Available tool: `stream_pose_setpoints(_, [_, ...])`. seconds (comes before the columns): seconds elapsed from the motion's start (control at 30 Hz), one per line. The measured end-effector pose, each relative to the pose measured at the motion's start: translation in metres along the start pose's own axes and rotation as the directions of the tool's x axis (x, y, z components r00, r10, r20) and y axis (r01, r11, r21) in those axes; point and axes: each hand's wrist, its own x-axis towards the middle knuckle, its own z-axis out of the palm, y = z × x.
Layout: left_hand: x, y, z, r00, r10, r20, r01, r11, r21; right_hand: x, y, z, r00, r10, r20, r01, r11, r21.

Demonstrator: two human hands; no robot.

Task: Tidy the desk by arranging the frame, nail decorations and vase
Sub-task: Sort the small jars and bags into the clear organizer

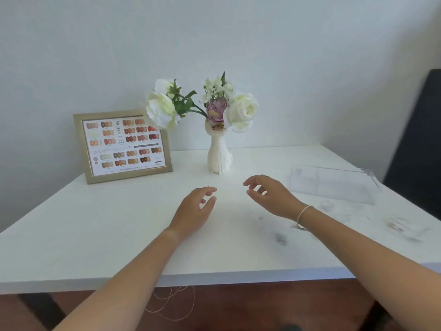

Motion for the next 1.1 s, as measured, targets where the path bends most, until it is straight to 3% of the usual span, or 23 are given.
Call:
stream_pose_setpoints(0.23, [0.019, 0.034, 0.048, 0.965, 0.047, 0.259, -0.075, 0.992, 0.099, -0.011, 0.040, -0.040, 0.988, 0.095, 0.125, -0.065, 0.972, -0.226])
stream_pose_setpoints(0.5, [0.033, 0.050, 0.064, 0.908, 0.013, 0.418, -0.183, 0.912, 0.368, -0.003, 0.054, -0.045, 0.948, 0.207, 0.241, -0.083, 0.894, -0.440])
stream_pose_setpoints(0.93, [0.047, 0.049, 0.065, 0.899, -0.044, 0.435, -0.052, 0.977, 0.207, 0.013, 0.052, -0.042, 0.894, 0.304, 0.330, -0.149, 0.895, -0.420])
stream_pose_setpoints(1.1, [0.047, 0.052, 0.064, 0.911, -0.071, 0.405, 0.045, 0.996, 0.074, 0.016, 0.055, -0.040, 0.906, 0.288, 0.311, -0.145, 0.900, -0.411])
